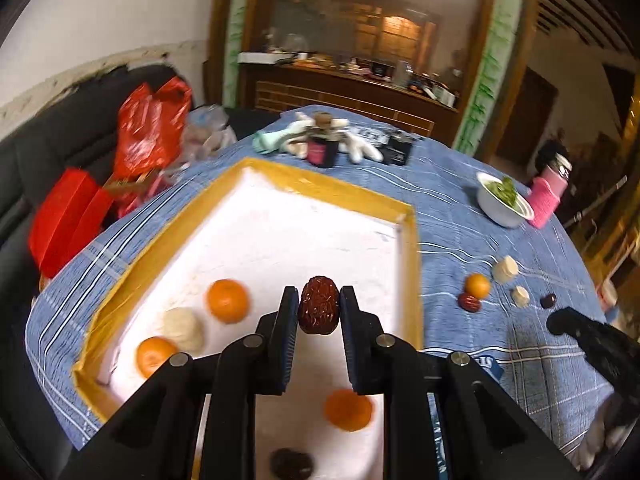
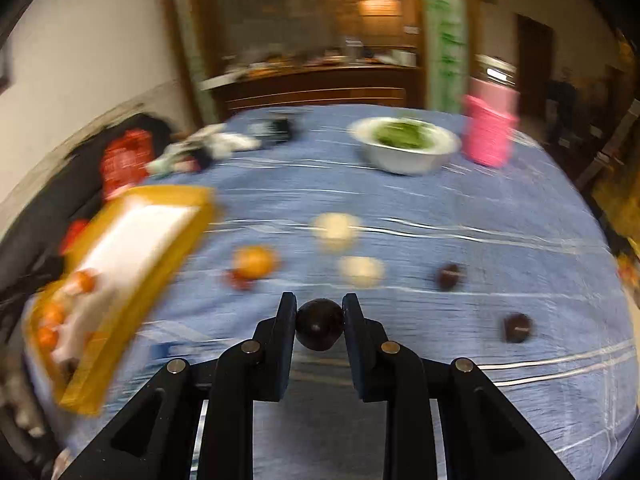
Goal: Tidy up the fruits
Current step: 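Carry the date and plum into the yellow tray and open both tools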
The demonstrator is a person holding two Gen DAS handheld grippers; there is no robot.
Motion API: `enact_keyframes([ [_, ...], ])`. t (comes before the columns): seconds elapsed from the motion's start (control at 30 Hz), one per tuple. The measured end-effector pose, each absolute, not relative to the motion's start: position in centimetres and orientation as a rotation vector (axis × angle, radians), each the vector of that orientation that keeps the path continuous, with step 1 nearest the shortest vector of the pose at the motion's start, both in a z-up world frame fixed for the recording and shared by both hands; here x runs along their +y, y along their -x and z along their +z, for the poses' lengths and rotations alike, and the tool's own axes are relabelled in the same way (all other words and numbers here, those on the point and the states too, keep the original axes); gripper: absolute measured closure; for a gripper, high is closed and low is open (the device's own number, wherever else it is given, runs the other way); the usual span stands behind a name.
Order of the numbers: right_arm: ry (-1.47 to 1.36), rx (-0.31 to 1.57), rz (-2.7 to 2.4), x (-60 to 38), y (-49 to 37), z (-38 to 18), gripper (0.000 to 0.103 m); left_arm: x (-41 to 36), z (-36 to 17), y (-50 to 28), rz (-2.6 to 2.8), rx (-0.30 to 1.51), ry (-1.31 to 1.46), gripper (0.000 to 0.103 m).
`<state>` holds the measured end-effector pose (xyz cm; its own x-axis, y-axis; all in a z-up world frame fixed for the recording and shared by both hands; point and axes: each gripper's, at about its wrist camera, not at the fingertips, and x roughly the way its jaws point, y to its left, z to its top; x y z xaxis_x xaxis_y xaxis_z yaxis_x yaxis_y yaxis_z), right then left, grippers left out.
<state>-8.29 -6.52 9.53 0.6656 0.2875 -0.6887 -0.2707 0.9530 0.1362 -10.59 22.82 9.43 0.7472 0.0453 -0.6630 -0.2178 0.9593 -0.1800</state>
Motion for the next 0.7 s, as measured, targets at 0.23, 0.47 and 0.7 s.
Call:
enact_keyframes([
  [0.23, 0.003, 0.841, 0.597, 4.5, 10.0, 10.8, 0.076, 28.3, 8.8, 12.8, 0.189, 0.7, 0.363, 0.083],
  [0.47, -0.032, 0.946, 0.712, 12.0, 8.7, 7.9, 0.074, 32.6, 6.9, 13.7, 0.198, 0.734, 0.469, 0.065],
  [0.7, -0.065, 0.973, 0.696, 13.1, 8.1, 7.2, 0.055, 34.5, 7.8, 15.3, 0.189, 0.673, 0.532, 0.028],
])
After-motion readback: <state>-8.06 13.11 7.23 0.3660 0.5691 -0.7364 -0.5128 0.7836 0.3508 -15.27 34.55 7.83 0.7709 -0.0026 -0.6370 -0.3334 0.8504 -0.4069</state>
